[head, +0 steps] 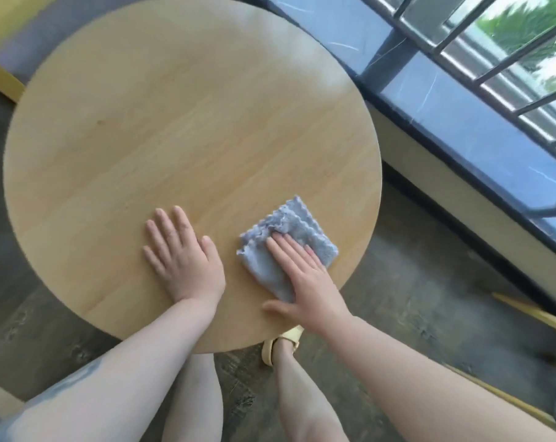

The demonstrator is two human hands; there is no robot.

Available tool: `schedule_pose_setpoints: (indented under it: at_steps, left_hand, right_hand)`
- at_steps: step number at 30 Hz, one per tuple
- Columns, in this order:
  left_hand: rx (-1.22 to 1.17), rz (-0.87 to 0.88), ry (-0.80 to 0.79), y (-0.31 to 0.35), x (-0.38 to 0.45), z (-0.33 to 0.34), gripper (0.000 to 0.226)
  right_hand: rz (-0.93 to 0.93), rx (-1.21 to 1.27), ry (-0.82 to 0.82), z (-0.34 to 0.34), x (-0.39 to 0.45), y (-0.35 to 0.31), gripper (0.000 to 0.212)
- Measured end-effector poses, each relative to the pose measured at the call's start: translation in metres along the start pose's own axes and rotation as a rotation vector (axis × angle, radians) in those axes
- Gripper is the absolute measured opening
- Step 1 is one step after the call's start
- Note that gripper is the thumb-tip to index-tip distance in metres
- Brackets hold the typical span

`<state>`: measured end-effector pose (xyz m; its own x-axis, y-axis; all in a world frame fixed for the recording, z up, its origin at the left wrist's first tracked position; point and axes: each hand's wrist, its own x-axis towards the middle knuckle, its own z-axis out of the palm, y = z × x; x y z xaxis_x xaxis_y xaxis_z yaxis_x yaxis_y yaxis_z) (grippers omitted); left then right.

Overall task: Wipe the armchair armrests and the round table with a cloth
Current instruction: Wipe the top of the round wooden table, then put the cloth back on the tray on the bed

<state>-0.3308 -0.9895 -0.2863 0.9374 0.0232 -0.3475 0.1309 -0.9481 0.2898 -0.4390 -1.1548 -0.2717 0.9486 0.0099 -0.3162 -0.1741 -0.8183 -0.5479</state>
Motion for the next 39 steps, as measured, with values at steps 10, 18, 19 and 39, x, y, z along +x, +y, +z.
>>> schedule_pose_setpoints:
  at_steps: [10, 18, 19, 39]
  left_hand:
    - [0.201, 0.126, -0.632, 0.008, -0.040, -0.125, 0.064]
    - [0.105, 0.036, -0.362, -0.002, -0.063, -0.309, 0.056]
    - [0.074, 0.014, -0.327, -0.012, -0.064, -0.333, 0.054]
    - [0.020, -0.096, 0.048, -0.314, 0.028, -0.631, 0.042]
  right_hand:
    - [0.348, -0.244, -0.401, -0.129, 0.028, -0.067, 0.046]
    - [0.057, -0.505, -0.366, -0.231, 0.068, -0.230, 0.033]
    - [0.029, -0.504, -0.338, -0.239, 0.073, -0.254, 0.029]
    - [-0.405, -0.492, -0.076, -0.208, 0.187, -0.680, 0.027]
